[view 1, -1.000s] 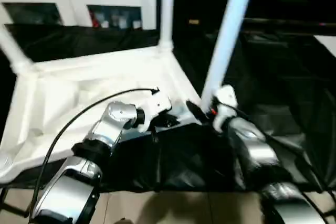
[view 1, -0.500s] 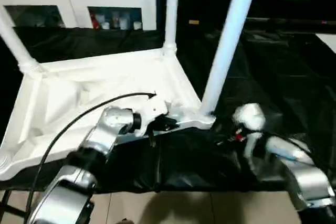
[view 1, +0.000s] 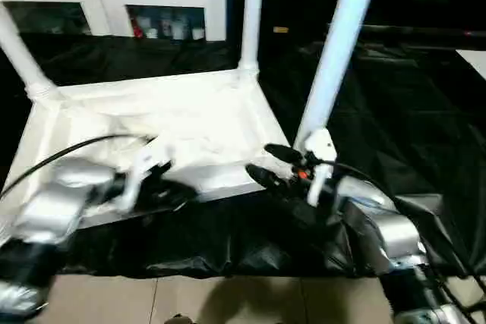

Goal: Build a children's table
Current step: Rotate table base

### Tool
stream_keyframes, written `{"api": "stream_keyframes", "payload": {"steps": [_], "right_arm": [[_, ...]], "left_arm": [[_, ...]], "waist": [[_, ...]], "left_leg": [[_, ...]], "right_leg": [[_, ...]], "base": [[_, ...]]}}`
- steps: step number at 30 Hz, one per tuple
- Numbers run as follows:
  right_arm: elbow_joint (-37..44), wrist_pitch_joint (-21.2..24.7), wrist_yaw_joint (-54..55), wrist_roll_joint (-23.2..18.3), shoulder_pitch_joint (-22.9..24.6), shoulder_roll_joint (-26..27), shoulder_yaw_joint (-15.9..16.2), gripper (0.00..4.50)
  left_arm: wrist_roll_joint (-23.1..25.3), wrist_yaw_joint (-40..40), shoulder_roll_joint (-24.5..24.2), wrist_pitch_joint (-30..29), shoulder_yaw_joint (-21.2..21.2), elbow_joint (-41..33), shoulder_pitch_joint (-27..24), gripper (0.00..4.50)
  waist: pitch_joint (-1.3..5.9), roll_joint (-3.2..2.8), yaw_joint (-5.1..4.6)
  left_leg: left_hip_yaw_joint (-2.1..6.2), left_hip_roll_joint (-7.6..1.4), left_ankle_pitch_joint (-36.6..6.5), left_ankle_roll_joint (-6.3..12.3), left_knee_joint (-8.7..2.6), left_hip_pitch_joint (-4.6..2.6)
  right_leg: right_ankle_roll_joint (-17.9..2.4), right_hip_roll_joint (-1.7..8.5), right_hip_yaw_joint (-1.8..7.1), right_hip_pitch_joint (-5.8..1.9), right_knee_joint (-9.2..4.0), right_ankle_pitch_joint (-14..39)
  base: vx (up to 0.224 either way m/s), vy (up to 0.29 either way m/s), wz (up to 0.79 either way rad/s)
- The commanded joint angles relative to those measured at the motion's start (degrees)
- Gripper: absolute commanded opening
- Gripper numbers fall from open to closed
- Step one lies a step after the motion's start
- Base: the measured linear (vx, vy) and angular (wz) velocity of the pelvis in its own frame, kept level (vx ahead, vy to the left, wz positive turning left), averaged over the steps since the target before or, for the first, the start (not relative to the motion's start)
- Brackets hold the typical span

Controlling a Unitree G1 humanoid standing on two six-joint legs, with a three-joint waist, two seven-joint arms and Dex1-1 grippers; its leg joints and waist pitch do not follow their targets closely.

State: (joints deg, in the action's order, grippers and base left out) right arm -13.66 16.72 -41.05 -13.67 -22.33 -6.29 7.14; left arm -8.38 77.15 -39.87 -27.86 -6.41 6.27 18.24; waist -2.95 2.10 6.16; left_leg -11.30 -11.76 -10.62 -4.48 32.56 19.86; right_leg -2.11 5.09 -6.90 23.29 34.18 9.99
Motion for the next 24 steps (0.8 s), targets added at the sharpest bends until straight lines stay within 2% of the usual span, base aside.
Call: {"api": "stream_keyframes", "payload": {"steps": [1,2,7,9,12,14,15,17,18,20,21,22,24], "right_arm": [[-5.08,-2.3,3.53,1.23,-2.61,2.65,-0.38,3.63],[-8.13,-3.7,5.56,2.27,-4.0,4.07,-0.48,3.63],[-18.55,-8.45,13.84,3.66,-8.97,8.66,-2.45,3.63],[-24.42,-10.79,20.9,3.54,-11.99,10.41,-5.21,3.63],[-29.14,-13.31,25.86,3.03,-14.35,10.99,-8.19,3.63],[-31.12,-14.79,28.18,2.74,-15.3,10.64,-9.83,3.63],[-31.71,-15.55,29.35,2.77,-15.48,10.04,-10.59,3.63],[-34.13,-17.52,31.2,2.5,-16.24,8.76,-12.18,3.63],[-34.13,-17.52,31.2,2.5,-16.24,8.76,-12.18,3.63],[-37.62,-20.16,33.43,2.78,-17.12,6.37,-13.98,3.63],[-38.07,-20.56,33.67,2.88,-17.2,5.85,-14.26,3.63],[-38.69,-21.14,33.98,3.03,-17.31,5.1,-14.64,3.63],[-40.06,-22.3,34.22,3.3,-17.62,3.01,-15.59,3.63]], "left_arm": [[-0.25,-2.8,-0.55,-1.82,1.11,-4.37,-1.28,1.76],[0.65,-4.7,-0.36,-2.0,1.34,-5.15,-2.01,1.76],[3.3,-9.52,0.35,-1.78,1.12,-6.52,-3.7,2.18],[4.72,-11.56,0.23,-1.21,0.48,-7.01,-4.63,2.18],[5.77,-14.15,0.13,-0.18,0.33,-7.19,-4.99,2.57],[6.39,-15.58,0.09,0.26,0.34,-6.74,-4.77,2.67],[6.95,-15.98,-0.01,1.05,0.04,-6.17,-4.56,2.93],[7.7,-17.08,0.26,1.86,-0.38,-5.0,-4.11,2.99],[7.7,-17.08,0.26,1.86,-0.38,-5.0,-4.11,2.99],[9.27,-19.17,0.96,3.8,-1.56,-3.1,-3.41,3.18],[9.6,-19.69,1.23,4.24,-1.8,-2.69,-3.21,3.18],[10.02,-20.49,1.67,4.85,-2.13,-2.09,-2.9,3.29],[10.68,-23.05,3.66,5.89,-2.99,-0.66,-1.78,3.38]], "waist": [[3.19,-0.78,-0.08],[3.26,-0.97,-0.07],[3.31,-0.8,0.15],[3.21,-0.63,0.19],[2.9,-0.57,0.13],[2.69,-0.68,0.12],[2.66,-0.77,0.04],[2.72,-0.75,0.25],[2.81,-0.73,0.31],[2.93,-1.38,0.47],[3.02,-1.19,0.66],[3.04,-1.56,0.84],[3.26,-1.34,1.49]], "left_leg": [[1.28,-2.3,-12.25,-0.98,-4.38,-0.64],[1.29,-2.38,-12.42,-1.54,-4.36,-0.75],[1.18,-2.16,-11.64,-2.91,-4.38,-0.96],[1.11,-2.06,-12.62,-3.03,-4.33,-0.95],[1.29,-1.98,-15.08,-3.18,-4.53,-0.91],[1.39,-1.88,-18.02,-3.66,-4.54,-1.22],[1.53,-1.87,-19.35,-3.57,-4.55,-1.27],[1.46,-1.81,-20.05,-3.4,-4.41,-1.65],[1.46,-1.86,-19.74,-3.39,-4.39,-1.68],[1.52,-1.9,-19.19,-3.74,-4.41,-1.57],[1.39,-1.93,-19.13,-3.91,-4.33,-1.72],[1.35,-1.91,-19.25,-4.05,-4.27,-1.79],[1.1,-1.91,-18.71,-4.22,-4.04,-1.95]], "right_leg": [[-9.47,4.18,4.07,-2.75,-3.3,13.22],[-9.82,4.39,4.15,-2.58,-3.23,12.99],[-9.85,4.15,4.23,-2.73,-2.94,10.0],[-9.5,4.31,4.38,-2.67,-3.13,11.47],[-7.85,4.27,4.41,-2.72,-3.55,16.24],[-6.28,4.18,4.37,-2.39,-4.04,20.75],[-5.5,4.24,4.36,-2.36,-4.36,22.85],[-4.84,4.14,4.38,-2.06,-4.55,24.09],[-4.94,4.11,4.39,-2.07,-4.44,23.5],[-5.55,3.84,4.35,-2.13,-4.01,20.68],[-6.11,3.72,4.34,-2.01,-3.89,18.89],[-6.36,3.68,4.37,-1.96,-3.78,18.07],[-7.54,3.5,4.44,-1.96,-3.33,14.35]], "base": [[0.0,0.0,0.0],[0.0,0.0,0.0],[0.0,0.0,0.0],[0.0,0.0,0.0],[0.0,0.0,0.0],[0.0,0.0,0.0],[0.0,0.0,0.0],[0.0,0.0,0.0],[0.0,0.0,0.0],[0.0,0.0,0.0],[0.0,0.0,0.0],[0.0,0.0,0.0],[0.0,0.0,0.0]]}}
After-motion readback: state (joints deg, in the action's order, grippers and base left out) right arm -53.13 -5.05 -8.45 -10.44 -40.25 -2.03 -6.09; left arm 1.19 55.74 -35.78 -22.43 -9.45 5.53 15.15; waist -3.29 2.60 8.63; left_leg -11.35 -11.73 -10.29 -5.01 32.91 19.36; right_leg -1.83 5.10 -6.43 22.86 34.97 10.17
